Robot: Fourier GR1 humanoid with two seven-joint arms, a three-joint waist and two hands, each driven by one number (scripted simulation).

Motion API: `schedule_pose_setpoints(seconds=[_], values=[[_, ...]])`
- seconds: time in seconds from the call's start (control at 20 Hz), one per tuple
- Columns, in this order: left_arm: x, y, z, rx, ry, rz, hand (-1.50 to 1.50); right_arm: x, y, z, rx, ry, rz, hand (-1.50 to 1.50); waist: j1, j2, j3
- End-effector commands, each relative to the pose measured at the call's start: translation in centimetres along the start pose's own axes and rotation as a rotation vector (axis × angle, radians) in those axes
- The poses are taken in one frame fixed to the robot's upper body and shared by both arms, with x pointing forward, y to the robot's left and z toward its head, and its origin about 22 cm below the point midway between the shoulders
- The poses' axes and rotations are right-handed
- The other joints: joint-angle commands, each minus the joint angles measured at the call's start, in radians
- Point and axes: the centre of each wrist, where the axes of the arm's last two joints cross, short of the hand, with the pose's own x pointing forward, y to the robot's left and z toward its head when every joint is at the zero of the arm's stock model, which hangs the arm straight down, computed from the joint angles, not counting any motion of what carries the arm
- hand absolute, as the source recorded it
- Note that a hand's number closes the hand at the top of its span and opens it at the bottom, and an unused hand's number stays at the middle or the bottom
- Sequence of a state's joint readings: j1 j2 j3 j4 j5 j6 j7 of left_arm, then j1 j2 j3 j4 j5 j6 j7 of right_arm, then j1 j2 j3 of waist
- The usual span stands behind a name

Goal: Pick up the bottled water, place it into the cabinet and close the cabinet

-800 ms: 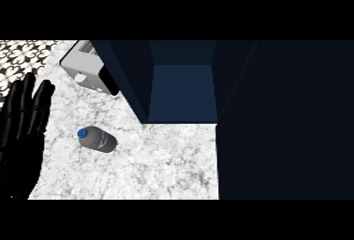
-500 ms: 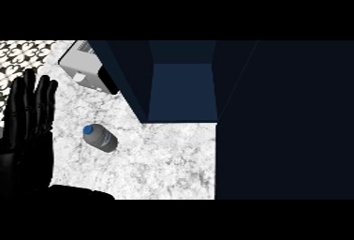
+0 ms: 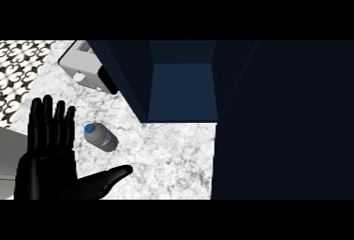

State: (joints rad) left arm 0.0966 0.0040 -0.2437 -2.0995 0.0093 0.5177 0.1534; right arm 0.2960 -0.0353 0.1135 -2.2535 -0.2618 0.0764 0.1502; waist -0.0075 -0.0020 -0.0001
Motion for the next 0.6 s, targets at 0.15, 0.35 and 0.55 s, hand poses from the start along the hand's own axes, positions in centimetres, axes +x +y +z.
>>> schedule_pose_setpoints(seconds=[0.15, 0.35, 0.55], values=[[0.4, 0.0, 3.2, 0.026, 0.040, 0.012, -1.50, 1.1, -1.0, 1.9, -0.008, 0.020, -0.044, -1.50, 0.006, 0.000, 0.000], [0.1, -0.4, 4.5, 0.033, 0.030, 0.020, -1.50, -0.6, 0.2, 2.1, 0.027, 0.030, -0.047, -1.50, 0.007, 0.000, 0.000], [-1.5, 1.2, 6.7, 0.068, 0.039, -0.001, -1.50, -0.6, -0.7, 3.2, 0.002, 0.033, -0.031, -1.50, 0.009, 0.000, 0.000]])
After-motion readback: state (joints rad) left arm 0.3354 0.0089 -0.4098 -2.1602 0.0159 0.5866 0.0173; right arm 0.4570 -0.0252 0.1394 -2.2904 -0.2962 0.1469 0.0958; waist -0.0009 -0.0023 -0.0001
